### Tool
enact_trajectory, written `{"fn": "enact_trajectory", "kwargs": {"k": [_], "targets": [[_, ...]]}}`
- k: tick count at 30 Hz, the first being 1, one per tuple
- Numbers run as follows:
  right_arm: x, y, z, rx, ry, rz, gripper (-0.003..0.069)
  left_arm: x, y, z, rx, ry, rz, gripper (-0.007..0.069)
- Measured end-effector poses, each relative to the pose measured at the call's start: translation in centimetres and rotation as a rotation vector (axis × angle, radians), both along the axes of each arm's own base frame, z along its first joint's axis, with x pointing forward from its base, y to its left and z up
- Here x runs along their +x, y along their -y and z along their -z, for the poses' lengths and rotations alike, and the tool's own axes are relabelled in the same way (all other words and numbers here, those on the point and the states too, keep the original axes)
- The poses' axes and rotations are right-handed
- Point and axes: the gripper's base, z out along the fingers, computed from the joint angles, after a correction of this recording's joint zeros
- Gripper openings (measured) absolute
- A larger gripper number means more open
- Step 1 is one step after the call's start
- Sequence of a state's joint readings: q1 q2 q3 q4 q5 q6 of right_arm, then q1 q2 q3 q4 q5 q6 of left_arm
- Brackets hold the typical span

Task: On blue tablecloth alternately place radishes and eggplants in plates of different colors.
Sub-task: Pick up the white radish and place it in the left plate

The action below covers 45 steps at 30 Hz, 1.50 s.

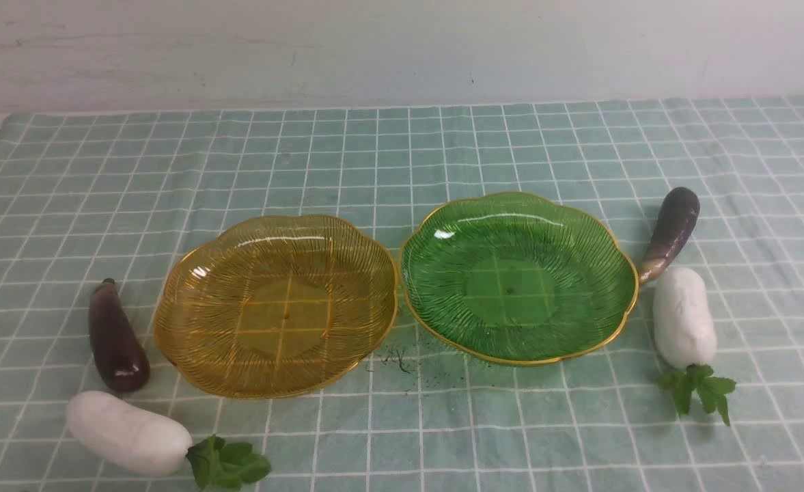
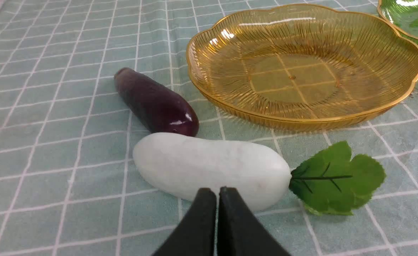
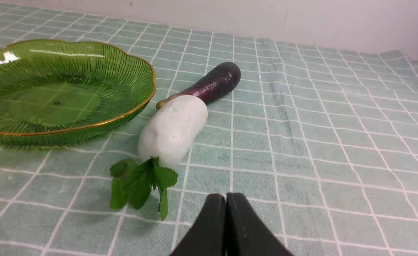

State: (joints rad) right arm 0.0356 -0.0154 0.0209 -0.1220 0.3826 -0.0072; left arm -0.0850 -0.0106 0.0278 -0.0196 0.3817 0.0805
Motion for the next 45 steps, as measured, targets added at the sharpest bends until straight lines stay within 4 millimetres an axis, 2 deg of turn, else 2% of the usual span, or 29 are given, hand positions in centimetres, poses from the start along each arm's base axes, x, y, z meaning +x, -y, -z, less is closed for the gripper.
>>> {"fn": "enact_trajectory", "kwargs": {"k": [15,18,21,22,24,30,37,39,41,43,45], "targets": [[0.0,0.0,0.0,0.000,0.000,0.000,-0.0013,0.0,0.0,0.0,0.005,0.003,-0.001,-0.0008],[0.0,0.0,0.0,0.000,0.000,0.000,-0.0013,0.1,0.2,-0.5,-0.126,0.049,-0.016,-0.0008],[0.0,0.0,0.0,0.000,0.000,0.000,-0.0013,0.3,0.4,-1.4,-0.381,0.117,-0.042,-0.0008],[0.0,0.0,0.0,0.000,0.000,0.000,-0.0013,0.3,0.5,-1.9,-0.535,0.144,-0.058,-0.0008],[0.0,0.0,0.0,0.000,0.000,0.000,-0.0013,0.4,0.4,-2.4,-0.646,0.191,-0.072,-0.0008],[0.0,0.0,0.0,-0.009,0.000,0.001,-0.0013,0.4,-0.3,-3.8,-0.754,0.352,-0.102,-0.0008],[0.0,0.0,0.0,-0.012,0.000,0.001,-0.0013,-0.2,-1.6,-6.1,-0.796,0.649,-0.146,-0.0008],[0.0,0.0,0.0,-0.018,0.003,0.001,-0.0013,-0.7,-1.9,-7.6,-0.806,0.741,-0.144,-0.0008],[0.1,0.0,-0.1,0.016,0.033,-0.002,-0.0013,-1.2,-1.7,-9.8,-0.797,0.752,-0.106,-0.0008],[0.2,-0.3,-0.7,0.132,0.103,-0.008,-0.0013,-1.8,-0.9,-12.8,-0.717,0.690,-0.041,-0.0008],[0.2,-0.4,-1.6,0.302,0.189,-0.011,-0.0013,-1.4,0.2,-14.8,-0.591,0.504,0.022,-0.0008]]}}
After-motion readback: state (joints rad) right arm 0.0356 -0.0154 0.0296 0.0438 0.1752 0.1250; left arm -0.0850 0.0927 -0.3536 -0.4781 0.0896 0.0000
